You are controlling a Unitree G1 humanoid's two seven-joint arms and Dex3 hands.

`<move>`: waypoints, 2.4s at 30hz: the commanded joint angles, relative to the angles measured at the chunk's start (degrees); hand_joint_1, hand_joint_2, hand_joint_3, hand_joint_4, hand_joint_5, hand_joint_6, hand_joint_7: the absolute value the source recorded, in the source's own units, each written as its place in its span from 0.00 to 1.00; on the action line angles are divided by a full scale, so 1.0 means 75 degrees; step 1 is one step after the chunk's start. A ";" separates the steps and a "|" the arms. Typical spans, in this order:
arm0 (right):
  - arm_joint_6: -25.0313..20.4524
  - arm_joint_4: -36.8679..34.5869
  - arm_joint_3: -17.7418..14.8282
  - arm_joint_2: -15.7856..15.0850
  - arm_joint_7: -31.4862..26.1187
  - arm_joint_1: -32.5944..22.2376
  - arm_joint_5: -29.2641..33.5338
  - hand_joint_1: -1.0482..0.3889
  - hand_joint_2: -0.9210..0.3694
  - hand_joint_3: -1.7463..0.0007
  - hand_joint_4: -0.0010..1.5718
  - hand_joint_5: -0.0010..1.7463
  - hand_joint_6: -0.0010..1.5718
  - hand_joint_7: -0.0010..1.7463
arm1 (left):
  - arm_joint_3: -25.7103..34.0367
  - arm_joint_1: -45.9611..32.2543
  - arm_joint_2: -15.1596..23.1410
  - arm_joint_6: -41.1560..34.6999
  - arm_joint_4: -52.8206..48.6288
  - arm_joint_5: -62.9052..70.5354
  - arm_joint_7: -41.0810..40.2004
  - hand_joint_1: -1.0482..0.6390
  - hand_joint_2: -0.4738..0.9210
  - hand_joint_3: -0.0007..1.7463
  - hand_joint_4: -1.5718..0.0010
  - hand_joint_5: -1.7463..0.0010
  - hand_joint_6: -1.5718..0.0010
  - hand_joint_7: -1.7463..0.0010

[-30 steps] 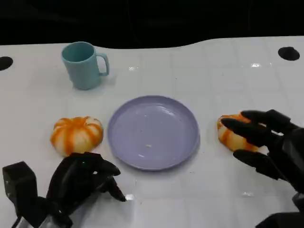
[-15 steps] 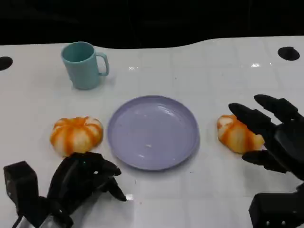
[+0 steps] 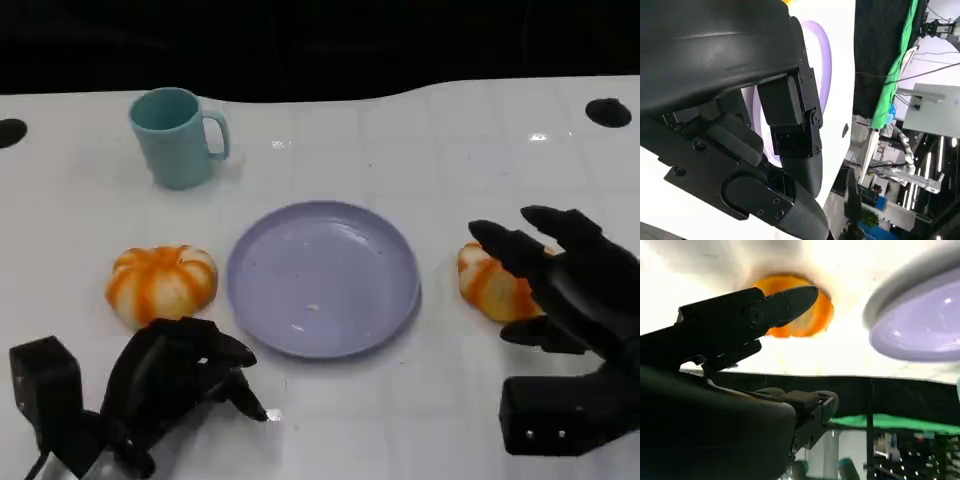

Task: Grasp the bread from the table and place it into the plate.

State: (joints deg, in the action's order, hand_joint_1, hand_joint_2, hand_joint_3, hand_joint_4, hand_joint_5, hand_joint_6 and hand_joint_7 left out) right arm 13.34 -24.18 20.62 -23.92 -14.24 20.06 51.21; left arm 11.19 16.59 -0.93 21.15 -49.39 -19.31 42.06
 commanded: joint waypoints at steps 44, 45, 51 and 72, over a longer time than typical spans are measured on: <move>0.1962 -0.5770 0.1213 0.1105 -0.3747 0.2979 -0.0743 0.69 0.32 0.49 0.60 1.00 0.56 0.79 | -0.0017 -0.0275 0.0050 -0.0105 0.0398 0.0001 -0.0060 0.00 0.87 0.00 0.00 0.67 0.00 0.90; 0.2018 -0.5722 0.1190 0.1114 -0.3815 0.2987 -0.0773 0.69 0.34 0.47 0.60 1.00 0.54 0.83 | -0.0028 -0.0300 0.0050 -0.0106 0.0429 0.0015 -0.0077 0.00 0.87 0.00 0.00 0.66 0.00 0.90; 0.2294 -0.5490 0.1090 0.1165 -0.4127 0.3014 -0.0918 0.68 0.42 0.32 0.61 1.00 0.49 0.94 | -0.0019 -0.0378 0.0065 -0.0219 0.0551 -0.0061 -0.0011 0.00 0.86 0.00 0.00 0.66 0.00 0.90; 0.3343 -0.3930 0.0736 0.1999 -0.2174 0.3227 -0.1836 0.68 0.52 0.18 0.64 1.00 0.49 0.97 | -0.0001 -0.0333 0.0116 -0.0033 0.0376 0.0098 -0.0119 0.00 0.87 0.00 0.00 0.66 0.00 0.89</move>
State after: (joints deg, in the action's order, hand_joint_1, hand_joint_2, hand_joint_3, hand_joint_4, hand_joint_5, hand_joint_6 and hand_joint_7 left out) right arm 38.32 -54.58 25.79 -9.41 -32.30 42.35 37.39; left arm 10.95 14.57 -1.05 20.38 -46.45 -18.59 41.45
